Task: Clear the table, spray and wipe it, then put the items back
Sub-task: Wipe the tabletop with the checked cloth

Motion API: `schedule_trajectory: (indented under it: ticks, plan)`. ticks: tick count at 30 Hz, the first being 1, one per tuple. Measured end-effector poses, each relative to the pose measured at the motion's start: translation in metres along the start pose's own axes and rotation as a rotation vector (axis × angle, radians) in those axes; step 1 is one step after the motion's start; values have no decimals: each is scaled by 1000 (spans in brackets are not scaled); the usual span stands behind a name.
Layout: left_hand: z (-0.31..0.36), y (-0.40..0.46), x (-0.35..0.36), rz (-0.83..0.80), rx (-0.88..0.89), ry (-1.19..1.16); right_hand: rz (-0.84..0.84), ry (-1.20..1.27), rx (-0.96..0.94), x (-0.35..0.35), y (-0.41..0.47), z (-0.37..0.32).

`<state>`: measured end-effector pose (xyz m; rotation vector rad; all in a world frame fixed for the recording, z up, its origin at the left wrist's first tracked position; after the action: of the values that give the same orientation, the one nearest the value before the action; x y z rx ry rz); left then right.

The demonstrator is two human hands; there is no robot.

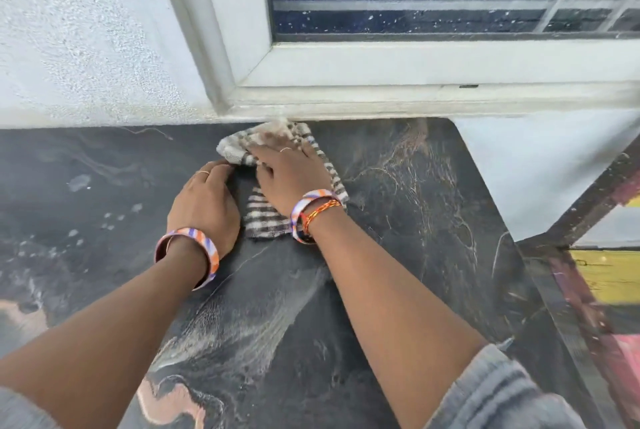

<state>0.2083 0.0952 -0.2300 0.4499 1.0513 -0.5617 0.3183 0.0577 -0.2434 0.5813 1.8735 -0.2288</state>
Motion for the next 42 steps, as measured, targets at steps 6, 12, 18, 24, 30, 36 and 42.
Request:
schedule_trajectory:
  ticks: [6, 12, 18, 24, 30, 36, 42]
  plan:
    - [0, 0, -4, 38, 8, -37, 107, -61, 618, -89, -56, 196]
    - [3, -1, -5, 48, -9, 9, 73, -168, 817, -100, -77, 211]
    - [5, -4, -3, 13, -31, 40, 38, -77, 158, -36, -49, 29]
    - [7, -6, -3, 21, -19, 8, -15, -46, 212, -50, -16, 88]
    - [6, -6, -5, 30, -22, -11, 95, -119, 803, -101, -52, 227]
    - [6, -5, -4, 31, -26, 0, 107, -208, 765, -90, -49, 193]
    - [4, -3, -4, 26, 5, -8, -6, -80, 74, -21, 1, 0]
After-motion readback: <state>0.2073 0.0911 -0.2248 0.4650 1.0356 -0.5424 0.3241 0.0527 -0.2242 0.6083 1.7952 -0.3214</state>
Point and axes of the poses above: each hand's wrist, its own y-axis towards the middle knuckle, its own x-axis out of the palm, z = x × y, the point moved 10 cm from there along y, towards the middle knuckle, and after that the axes turned 3 degrees about -y, right-handed, at the moved point
